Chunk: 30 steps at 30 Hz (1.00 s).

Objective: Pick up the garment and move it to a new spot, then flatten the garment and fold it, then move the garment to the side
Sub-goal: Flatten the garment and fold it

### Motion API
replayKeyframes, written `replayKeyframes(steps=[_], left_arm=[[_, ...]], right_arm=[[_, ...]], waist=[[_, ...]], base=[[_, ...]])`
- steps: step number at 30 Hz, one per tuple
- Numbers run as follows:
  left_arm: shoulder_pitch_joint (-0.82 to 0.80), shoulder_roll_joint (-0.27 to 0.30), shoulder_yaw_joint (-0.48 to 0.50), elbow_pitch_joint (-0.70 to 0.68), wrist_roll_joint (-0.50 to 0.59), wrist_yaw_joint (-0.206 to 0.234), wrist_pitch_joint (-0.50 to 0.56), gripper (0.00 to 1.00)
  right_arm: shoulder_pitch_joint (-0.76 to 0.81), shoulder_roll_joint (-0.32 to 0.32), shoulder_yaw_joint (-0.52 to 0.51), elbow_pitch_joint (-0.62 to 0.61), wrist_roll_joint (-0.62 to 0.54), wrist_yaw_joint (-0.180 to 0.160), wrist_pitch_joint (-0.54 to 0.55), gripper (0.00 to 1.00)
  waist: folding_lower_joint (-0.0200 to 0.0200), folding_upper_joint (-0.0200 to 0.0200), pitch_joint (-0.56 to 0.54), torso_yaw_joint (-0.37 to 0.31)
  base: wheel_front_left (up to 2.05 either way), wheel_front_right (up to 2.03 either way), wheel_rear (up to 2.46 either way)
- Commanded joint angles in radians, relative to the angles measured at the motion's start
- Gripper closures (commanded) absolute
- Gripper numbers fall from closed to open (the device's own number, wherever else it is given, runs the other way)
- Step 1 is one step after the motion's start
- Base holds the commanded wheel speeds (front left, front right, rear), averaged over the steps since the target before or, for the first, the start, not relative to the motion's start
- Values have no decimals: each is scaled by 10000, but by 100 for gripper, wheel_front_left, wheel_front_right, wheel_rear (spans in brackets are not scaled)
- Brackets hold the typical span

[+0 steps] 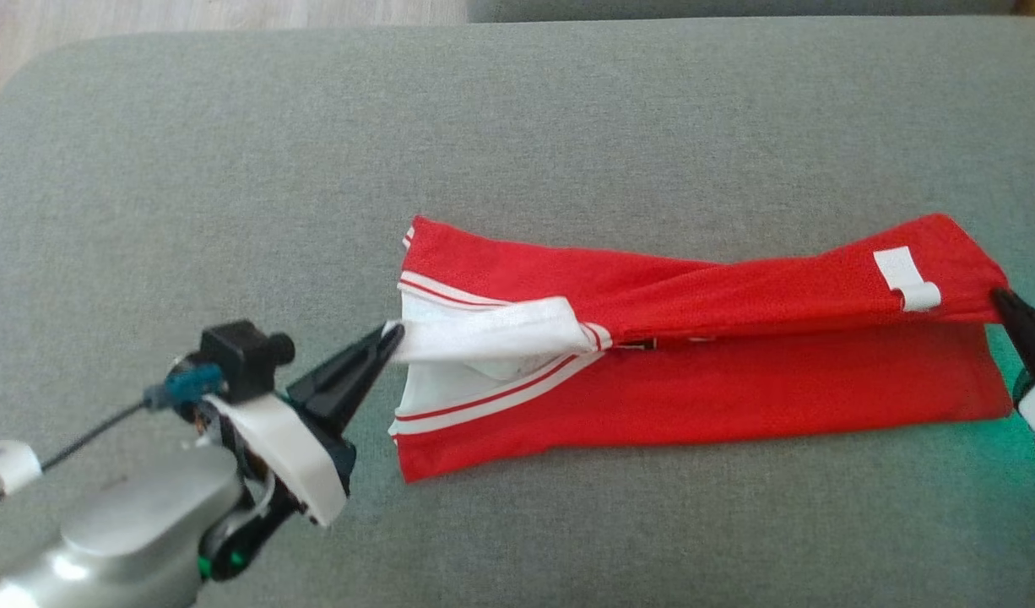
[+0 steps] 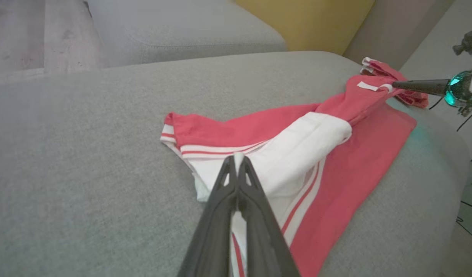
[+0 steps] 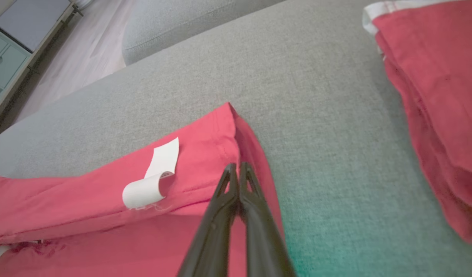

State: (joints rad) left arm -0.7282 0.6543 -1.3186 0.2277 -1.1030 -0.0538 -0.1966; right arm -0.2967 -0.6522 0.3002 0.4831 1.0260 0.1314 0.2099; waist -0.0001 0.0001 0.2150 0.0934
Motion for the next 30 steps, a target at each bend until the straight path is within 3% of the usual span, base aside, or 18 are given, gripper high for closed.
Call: replayKeyframes(steps=[1, 7, 8, 9, 10, 11, 16, 23, 30], left_arm=[[-123, 218, 416, -143, 89, 116, -155, 100], [381, -130, 443, 162, 140, 345, -375, 100], [488, -232, 506, 241, 121, 406, -434, 91], [610, -347, 600, 305, 101, 475, -492, 70], [743, -470, 727, 364, 98, 567, -546, 24], [897, -612, 899, 405, 98, 657, -589, 0], [1886, -1416, 2746, 192, 1150, 1590, -645, 0], [4179, -2606, 5693, -1217, 4683, 3311, -649, 0], [5881, -3631, 6788, -2295, 7437, 3958, -650, 0]], right_arm=[[197, -301, -152, -331, -125, -7, -33, 100], [702, 164, -616, -685, -452, -7, 238, 100], [821, 257, -722, -755, -520, -7, 295, 100], [943, 345, -851, -818, -589, -7, 341, 73], [1064, 421, -1022, -857, -646, -7, 370, 18], [1189, 495, -1219, -884, -716, -7, 364, 0], [1980, 911, -2260, -1220, -1034, -7, 315, 0], [2473, 1710, -3699, -1472, -2056, -7, 441, 0], [1817, 2374, -4731, -411, -3770, -7, 979, 0]], waist=[[1, -1, 31, -26], [1, -1, 54, -89], [1, -1, 36, -95], [1, -1, 16, -99], [1, -1, -14, -95], [1, -1, -59, -79], [1, -1, -295, 130], [1, -1, -545, 574], [1, -1, -756, 1185]], base=[[0, 0, 0], [0, 0, 0], [0, 0, 0], [0, 0, 0], [0, 0, 0], [0, 0, 0], [0, 0, 0], [0, 0, 0], [0, 0, 0]])
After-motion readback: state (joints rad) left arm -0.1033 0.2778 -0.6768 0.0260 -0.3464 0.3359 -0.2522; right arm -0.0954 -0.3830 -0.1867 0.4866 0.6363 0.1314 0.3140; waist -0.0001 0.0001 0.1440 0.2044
